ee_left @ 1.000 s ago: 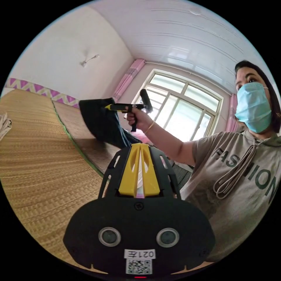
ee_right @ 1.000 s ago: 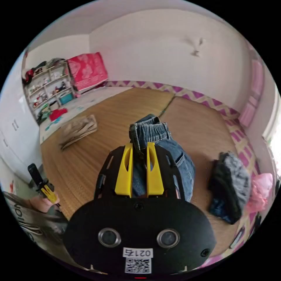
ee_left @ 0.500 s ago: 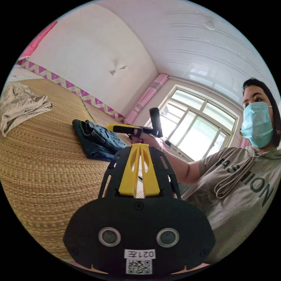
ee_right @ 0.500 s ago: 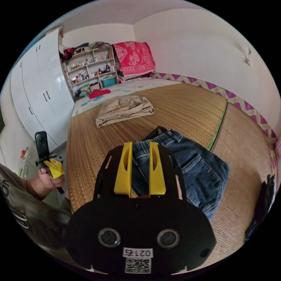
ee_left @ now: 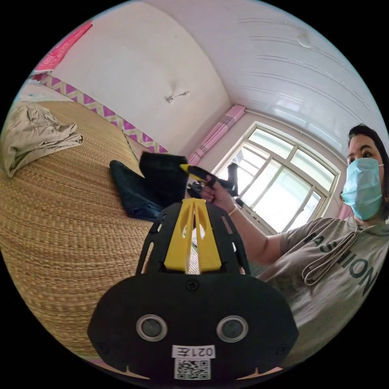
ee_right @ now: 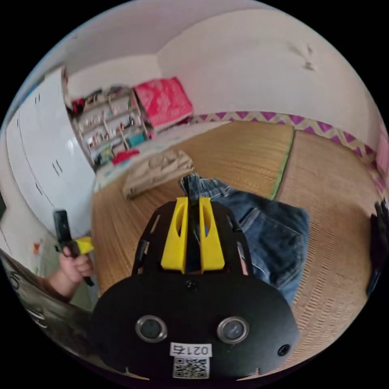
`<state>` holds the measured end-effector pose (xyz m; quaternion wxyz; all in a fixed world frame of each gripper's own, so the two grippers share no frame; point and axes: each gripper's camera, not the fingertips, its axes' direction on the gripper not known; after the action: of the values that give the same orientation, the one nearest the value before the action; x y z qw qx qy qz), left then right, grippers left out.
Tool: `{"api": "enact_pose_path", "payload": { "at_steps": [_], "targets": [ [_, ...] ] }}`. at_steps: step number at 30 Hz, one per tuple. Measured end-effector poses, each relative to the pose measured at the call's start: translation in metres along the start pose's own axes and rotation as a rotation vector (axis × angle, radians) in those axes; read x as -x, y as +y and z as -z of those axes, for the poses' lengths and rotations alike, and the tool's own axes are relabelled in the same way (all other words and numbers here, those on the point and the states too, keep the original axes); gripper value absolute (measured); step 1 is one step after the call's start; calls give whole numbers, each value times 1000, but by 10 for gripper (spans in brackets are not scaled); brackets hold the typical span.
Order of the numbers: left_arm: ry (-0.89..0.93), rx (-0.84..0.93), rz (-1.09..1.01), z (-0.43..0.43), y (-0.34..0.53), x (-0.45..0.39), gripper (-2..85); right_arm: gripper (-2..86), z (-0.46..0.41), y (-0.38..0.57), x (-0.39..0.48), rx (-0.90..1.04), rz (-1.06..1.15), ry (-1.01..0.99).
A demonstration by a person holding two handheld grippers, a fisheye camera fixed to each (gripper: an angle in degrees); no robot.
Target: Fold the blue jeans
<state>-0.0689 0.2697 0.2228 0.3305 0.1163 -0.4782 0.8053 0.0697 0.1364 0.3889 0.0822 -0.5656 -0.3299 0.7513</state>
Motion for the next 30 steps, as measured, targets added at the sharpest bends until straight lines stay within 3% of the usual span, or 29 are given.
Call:
{"api": "enact_pose_path", "payload": {
  "at_steps": [5, 10, 16, 19, 22, 27, 30],
  "targets": [
    [-33, 71, -13, -51, -19, -11, -9, 48, 194, 24, -142, -308, -302, -26],
    [-17, 191, -85, -130, -36, -34, -5, 49, 299, 80, -264, -295, -488, 251],
    [22, 325, -72, -225, -40, -64, 2, 49, 287, 203, -404, -11, -831, 270],
    [36, 373, -76, -263, -41, -83, 15, 49, 301, 237, -416, -155, -871, 115],
    [7, 418, -140, -302, -46, -110, 42, 49, 310, 233, -410, -162, -804, 143],
    [-120, 552, -381, -390, -41, -163, 79, 58, 298, 258, -424, -126, -873, 150],
    [-248, 680, -567, -454, -31, -193, 85, 64, 312, 280, -417, -200, -841, 128]
  ]
}}
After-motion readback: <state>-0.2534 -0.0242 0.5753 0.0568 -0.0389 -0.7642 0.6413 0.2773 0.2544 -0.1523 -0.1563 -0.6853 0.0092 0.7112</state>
